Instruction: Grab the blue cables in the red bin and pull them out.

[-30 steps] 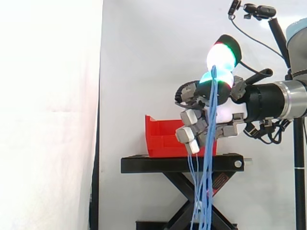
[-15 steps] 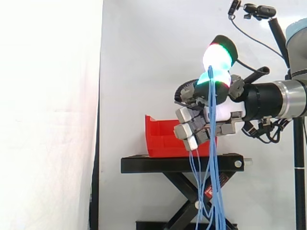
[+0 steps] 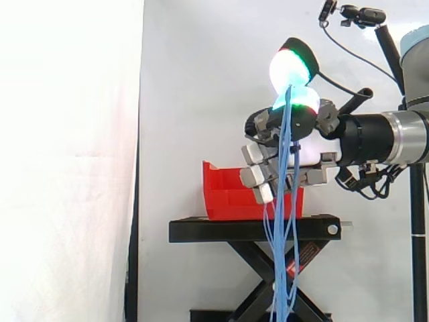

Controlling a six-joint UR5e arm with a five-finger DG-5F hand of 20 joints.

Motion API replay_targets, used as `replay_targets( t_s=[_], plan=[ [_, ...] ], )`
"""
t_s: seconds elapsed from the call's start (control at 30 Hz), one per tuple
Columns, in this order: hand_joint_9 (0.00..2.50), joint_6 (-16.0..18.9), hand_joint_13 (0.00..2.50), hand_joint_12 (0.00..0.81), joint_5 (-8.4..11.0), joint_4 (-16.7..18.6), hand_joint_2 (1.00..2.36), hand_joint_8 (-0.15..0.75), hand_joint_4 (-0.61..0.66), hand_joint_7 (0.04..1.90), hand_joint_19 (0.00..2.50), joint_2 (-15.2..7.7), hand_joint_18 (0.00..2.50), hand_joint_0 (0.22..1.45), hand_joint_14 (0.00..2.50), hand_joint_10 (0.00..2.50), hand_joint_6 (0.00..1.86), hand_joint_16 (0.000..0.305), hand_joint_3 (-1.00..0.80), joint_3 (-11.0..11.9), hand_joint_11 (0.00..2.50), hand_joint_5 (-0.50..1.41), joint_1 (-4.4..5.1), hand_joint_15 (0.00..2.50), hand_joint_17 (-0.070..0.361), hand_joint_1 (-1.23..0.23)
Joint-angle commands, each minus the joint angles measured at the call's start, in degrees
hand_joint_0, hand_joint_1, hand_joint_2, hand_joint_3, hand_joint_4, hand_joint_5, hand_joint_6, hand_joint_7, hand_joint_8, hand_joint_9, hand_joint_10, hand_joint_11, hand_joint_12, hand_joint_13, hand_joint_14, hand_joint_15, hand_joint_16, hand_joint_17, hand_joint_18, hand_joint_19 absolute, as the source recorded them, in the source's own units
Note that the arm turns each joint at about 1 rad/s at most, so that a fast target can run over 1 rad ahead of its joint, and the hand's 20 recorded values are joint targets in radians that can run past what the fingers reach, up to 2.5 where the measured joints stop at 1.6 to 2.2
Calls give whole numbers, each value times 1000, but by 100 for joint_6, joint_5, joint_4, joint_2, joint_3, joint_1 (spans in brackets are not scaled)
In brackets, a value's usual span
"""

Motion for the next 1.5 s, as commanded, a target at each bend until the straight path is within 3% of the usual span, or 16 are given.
replay_targets(
  t_s=[0.0, 0.2, 0.53, 0.97, 1.1, 1.23, 1.47],
  plan=[
    [877, 10, 714, 401, -20, -68, 1000, 310, 296, 570, 665, 0, 589, 681, 17, 5, 174, 49, -1000, -6, 227, 1044, -9, 632, 110, -655],
    [886, -16, 726, 403, -28, -68, 1000, 310, 289, 573, 665, 0, 602, 668, 17, 5, 204, 49, -1000, -6, 223, 1071, -9, 631, 111, -663],
    [1001, 10, 822, 375, -37, -129, 1000, 314, 261, 648, 674, 0, 675, 719, 20, 11, 270, 46, -1000, -6, 421, 1102, -9, 663, 104, -834],
    [1028, -16, 892, 361, -37, -129, 1000, 304, 247, 649, 700, 0, 679, 751, 25, 14, 300, 45, -1000, -6, 501, 1086, -9, 725, 101, -858],
    [1111, -16, 963, 341, -37, -129, 1000, 300, 239, 663, 733, 0, 726, 766, 28, 17, 337, 44, -1000, -6, 617, 1080, -9, 788, 100, -860],
    [1228, -7, 1126, 300, -37, -129, 1000, 283, 223, 676, 819, 0, 817, 784, 34, 24, 361, 45, -1000, 3, 875, 1087, -9, 1009, 101, -865],
    [1291, -7, 1241, 277, -37, -120, 1000, 264, 215, 699, 931, 0, 921, 794, 33, 27, 371, 47, -1000, 3, 1013, 1082, -9, 1281, 106, -869]
  ],
)
